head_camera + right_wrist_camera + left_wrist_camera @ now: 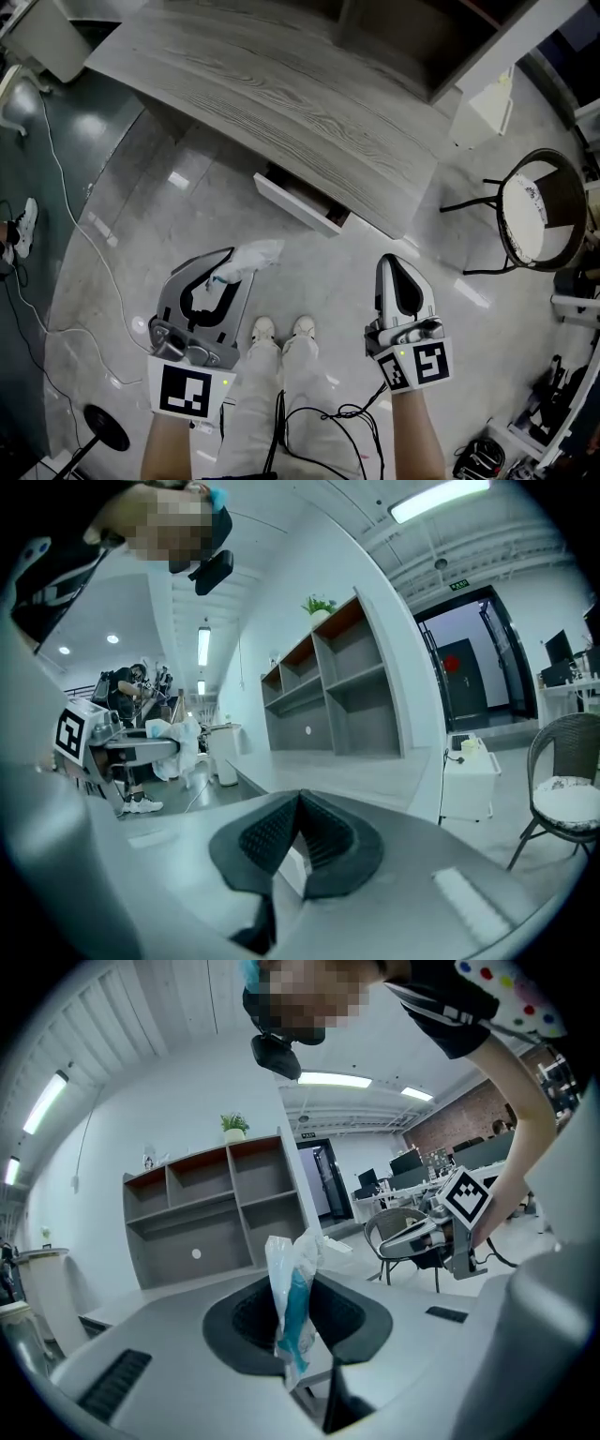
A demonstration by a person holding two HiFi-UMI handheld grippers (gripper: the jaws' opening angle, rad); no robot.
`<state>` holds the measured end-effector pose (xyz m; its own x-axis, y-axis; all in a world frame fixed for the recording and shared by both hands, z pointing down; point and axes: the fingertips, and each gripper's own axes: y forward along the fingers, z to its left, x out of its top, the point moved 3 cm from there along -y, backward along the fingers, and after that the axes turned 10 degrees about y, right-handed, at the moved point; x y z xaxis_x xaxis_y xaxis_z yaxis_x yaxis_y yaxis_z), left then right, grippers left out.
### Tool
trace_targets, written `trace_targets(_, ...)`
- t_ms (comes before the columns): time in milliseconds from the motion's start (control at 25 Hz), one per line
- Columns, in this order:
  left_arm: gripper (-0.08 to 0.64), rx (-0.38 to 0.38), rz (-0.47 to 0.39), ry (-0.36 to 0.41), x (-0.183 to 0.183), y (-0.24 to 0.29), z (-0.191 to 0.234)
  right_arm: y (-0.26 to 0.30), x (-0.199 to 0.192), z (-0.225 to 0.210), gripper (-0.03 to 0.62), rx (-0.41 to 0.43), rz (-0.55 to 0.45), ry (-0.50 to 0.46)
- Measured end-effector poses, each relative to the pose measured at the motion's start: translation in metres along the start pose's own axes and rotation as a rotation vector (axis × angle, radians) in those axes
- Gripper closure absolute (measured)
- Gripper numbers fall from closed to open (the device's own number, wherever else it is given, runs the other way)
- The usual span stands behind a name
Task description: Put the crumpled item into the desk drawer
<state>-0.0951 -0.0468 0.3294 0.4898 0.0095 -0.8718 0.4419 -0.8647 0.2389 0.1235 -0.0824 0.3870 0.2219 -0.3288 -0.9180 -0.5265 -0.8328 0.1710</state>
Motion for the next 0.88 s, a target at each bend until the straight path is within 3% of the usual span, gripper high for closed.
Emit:
trace_targets(160, 0.491, -0.007, -0.01, 0.038, 0.003, 0.014, 0.001, -0.007, 0.011, -0.001, 0.583, -0.015, -0.017, -0.008)
trace_targets(320, 0.491, -0.021, -0.018, 0.158, 0.004, 0.038, -0.001, -0.012, 0.015, -0.004, 0.583, -0.021, -0.023, -0.015)
trace_targets(560, 0.492, -0.052, 0.018, 0.392, -0.013, 0.075, -0.012, -0.019, 0.014, -0.015, 0.583, -0.045, -0.024, 0.008)
trace_targets(880, 0.492, -0.172, 0.085, 0.768, -0.049, 0.118, -0.034, -0.029, 0.011, -0.035, 0.583, -0.096, -0.028, 0.033)
